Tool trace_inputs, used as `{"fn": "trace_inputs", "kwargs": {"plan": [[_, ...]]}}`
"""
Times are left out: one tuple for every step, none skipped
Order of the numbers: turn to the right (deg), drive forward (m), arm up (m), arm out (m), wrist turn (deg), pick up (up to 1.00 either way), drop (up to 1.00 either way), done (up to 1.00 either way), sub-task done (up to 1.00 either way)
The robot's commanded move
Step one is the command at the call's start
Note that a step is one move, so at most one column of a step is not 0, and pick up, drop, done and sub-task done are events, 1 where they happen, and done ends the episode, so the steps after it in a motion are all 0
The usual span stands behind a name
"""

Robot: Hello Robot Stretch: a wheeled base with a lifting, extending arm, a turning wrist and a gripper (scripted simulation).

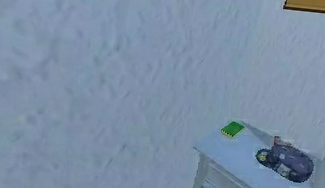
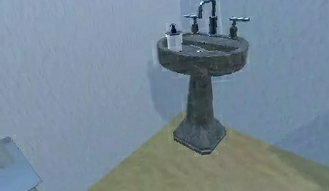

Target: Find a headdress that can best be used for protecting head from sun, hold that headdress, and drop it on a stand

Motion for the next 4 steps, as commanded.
{"fn": "trace_inputs", "kwargs": {"plan": [[-45.0, 0.0, 0.0, 0.0, 0.0, 0.0, 0.0, 0.0, 0.0], [45.0, 0.0, 0.0, 0.0, 0.0, 0.0, 0.0, 0.0, 0.0], [18.0, 0.0, 0.0, 0.0, 0.0, 0.0, 0.0, 0.0, 0.0], [0.0, 0.5, 0.0, 0.0, 0.0, 0.0, 0.0, 0.0, 0.0]]}}
